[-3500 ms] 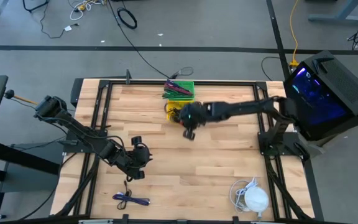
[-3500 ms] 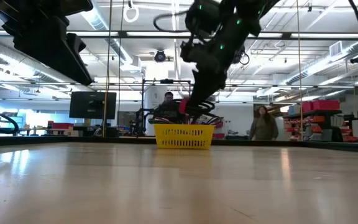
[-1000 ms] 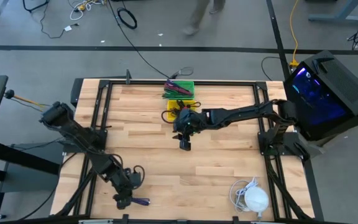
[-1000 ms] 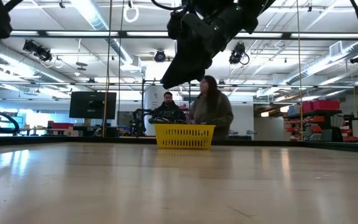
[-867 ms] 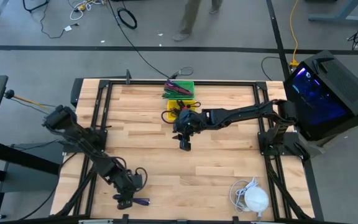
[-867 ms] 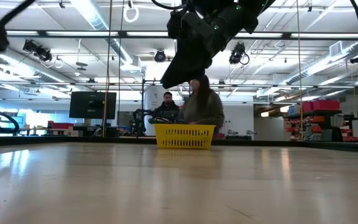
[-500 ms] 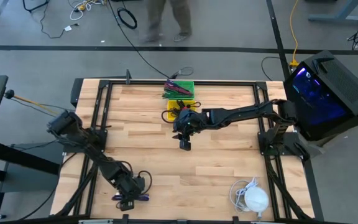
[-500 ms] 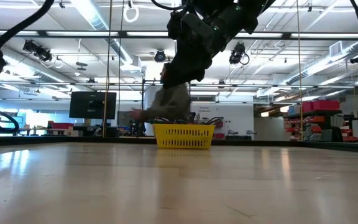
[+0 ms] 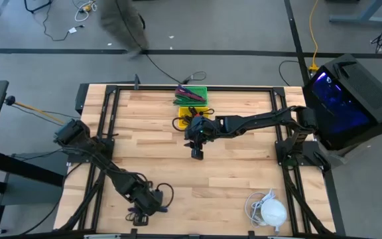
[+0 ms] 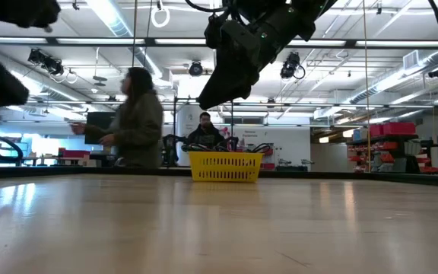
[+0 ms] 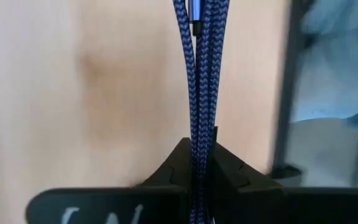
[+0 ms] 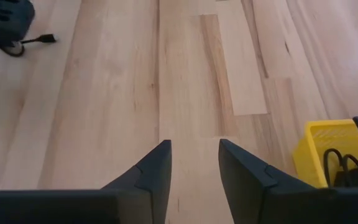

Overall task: Pick & Place USB Port
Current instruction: Put the blue patterned charger cable into the green basket

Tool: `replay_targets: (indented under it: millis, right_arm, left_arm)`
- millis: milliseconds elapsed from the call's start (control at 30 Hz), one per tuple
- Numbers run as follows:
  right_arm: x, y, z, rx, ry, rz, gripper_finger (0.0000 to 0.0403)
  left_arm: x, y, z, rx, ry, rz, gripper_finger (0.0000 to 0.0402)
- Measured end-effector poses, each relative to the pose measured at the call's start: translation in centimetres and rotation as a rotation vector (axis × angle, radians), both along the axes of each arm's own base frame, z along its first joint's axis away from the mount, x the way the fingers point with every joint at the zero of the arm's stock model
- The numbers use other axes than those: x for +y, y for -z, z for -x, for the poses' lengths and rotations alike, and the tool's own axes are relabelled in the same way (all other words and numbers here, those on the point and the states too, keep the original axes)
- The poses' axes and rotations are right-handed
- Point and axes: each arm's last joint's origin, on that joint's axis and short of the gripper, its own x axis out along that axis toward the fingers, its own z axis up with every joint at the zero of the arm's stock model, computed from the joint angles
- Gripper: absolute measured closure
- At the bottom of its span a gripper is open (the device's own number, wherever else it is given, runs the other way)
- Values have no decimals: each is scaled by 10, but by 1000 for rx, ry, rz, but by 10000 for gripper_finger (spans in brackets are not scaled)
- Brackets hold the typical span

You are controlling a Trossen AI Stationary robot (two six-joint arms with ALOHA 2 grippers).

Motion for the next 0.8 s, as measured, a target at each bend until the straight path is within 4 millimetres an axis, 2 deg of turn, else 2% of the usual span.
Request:
replay_targets:
  millis: [133, 200, 367, 433, 600, 800]
  right_arm:
    - [-1, 0, 0, 7, 4, 17, 268]
    - [-1, 1, 0, 7, 4, 18, 268]
    - [3, 4, 4, 53, 17, -13, 268]
    - [10, 6, 7, 98, 11, -23, 268]
    - [41, 12, 14, 187, -32, -42, 268]
    - [80, 13, 22, 212, -49, -35, 268]
  left_arm:
    - [7, -20, -8, 14, 17, -110, 377]
    - [16, -31, -8, 47, 21, -231, 377]
    - [54, -57, -4, 159, -14, -645, 377]
    - [72, -66, -2, 201, -4, -759, 377]
    - [119, -82, -3, 163, -10, -829, 377]
    - [175, -101, 11, 22, -85, -831, 377]
